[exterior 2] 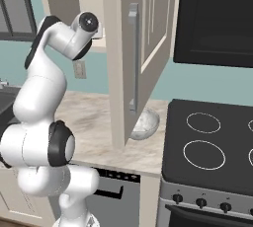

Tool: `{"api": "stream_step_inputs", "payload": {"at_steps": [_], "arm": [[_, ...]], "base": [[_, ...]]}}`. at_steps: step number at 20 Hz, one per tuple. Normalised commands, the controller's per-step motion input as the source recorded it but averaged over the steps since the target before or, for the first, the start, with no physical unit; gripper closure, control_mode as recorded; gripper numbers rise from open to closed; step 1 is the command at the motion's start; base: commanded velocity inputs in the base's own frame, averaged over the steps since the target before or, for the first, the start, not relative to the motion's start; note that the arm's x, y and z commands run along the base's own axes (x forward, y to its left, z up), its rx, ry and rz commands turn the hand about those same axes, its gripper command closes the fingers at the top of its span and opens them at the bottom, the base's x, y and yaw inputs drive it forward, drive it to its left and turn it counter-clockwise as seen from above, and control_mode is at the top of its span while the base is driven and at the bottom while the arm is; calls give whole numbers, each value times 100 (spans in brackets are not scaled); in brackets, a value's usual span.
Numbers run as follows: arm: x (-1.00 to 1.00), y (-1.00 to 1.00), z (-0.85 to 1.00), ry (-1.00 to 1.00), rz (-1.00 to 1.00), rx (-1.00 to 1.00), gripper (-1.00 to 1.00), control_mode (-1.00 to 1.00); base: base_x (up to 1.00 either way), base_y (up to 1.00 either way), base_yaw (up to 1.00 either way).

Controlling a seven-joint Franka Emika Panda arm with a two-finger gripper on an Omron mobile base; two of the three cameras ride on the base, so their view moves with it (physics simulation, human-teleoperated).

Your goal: Open the cabinet and move the ladle to the pot. Then close the cabinet.

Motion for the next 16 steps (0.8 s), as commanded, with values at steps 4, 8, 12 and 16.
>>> {"api": "stream_step_inputs", "payload": {"at_steps": [4, 8, 12, 16], "arm": [[21, 0, -2, 0, 2, 0, -100, -100], [20, 0, -1, 0, 4, 0, -100, -100], [5, 0, 0, 0, 4, 0, -100, -100], [0, 1, 0, 0, 4, 0, -100, -100]], "base": [[0, 0, 0], [0, 0, 0], [0, 0, 0], [0, 0, 0]]}}
